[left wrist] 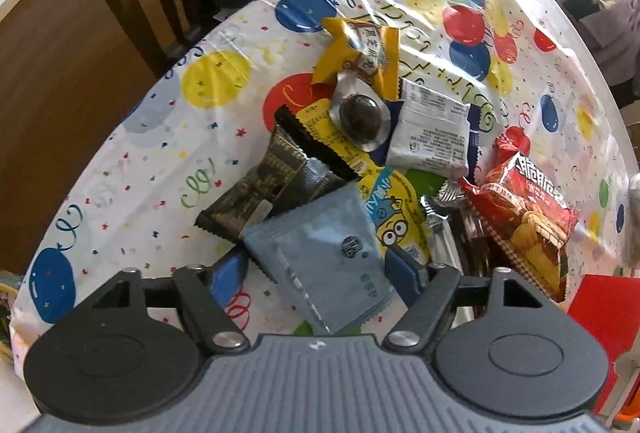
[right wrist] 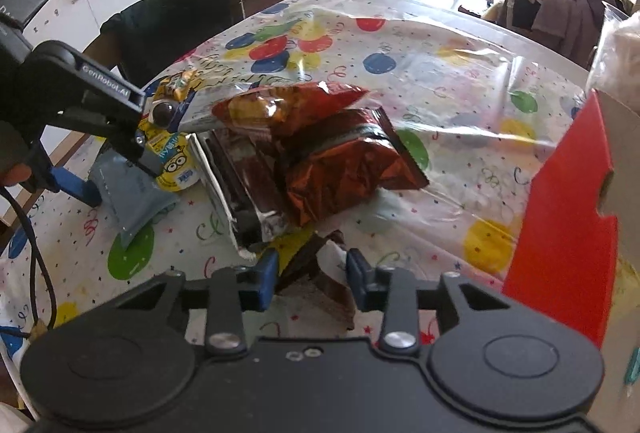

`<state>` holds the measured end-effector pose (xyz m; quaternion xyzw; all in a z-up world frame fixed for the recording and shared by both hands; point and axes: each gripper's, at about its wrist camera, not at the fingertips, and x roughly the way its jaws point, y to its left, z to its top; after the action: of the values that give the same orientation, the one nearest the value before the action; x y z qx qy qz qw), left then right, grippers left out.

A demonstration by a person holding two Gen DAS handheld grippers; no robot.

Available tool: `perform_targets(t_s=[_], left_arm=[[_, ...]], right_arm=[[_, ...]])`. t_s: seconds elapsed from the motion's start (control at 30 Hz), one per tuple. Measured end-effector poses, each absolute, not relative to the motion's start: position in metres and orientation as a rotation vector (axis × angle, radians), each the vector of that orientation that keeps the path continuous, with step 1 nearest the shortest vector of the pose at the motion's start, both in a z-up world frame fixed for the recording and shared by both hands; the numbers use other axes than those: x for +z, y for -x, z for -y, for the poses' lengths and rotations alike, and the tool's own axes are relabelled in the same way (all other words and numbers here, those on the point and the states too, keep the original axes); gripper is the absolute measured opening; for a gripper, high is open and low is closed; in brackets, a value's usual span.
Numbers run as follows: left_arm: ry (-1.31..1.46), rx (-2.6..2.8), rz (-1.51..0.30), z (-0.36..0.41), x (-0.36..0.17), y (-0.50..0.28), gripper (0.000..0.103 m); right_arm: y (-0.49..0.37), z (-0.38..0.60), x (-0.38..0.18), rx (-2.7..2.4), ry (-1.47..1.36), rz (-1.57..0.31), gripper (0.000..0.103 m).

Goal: Organize snacks
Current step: 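Grasp the grey-blue packet with the left tool while the right tool grasps a dark brown wrapper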

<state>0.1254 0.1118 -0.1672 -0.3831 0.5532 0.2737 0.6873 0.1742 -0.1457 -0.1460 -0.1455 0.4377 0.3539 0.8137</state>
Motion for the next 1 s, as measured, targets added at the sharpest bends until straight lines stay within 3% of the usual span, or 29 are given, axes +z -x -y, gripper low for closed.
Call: perform_targets(t_s=[0.27, 0.6, 1.0], left_arm=[[0.885, 0.626, -1.223, -0.112, -0.164, -0.112, 0.047], [0.903, 0.637, -1.188, -0.101, -0.152, -0.078, 0.046], [0.769, 0.488, -1.094, -0.038, -0.085, -0.066, 0.046]], right_arm=[[-0.163, 0.161, -0.142, 0.733, 0.291, -0.914, 0.029], [-0.138, 0.183, -0.113, 0.781, 0.261, -0.857, 0.029], [-0.120, 0.235, -0.052, 0.799, 0.207, -0.738, 0.029]])
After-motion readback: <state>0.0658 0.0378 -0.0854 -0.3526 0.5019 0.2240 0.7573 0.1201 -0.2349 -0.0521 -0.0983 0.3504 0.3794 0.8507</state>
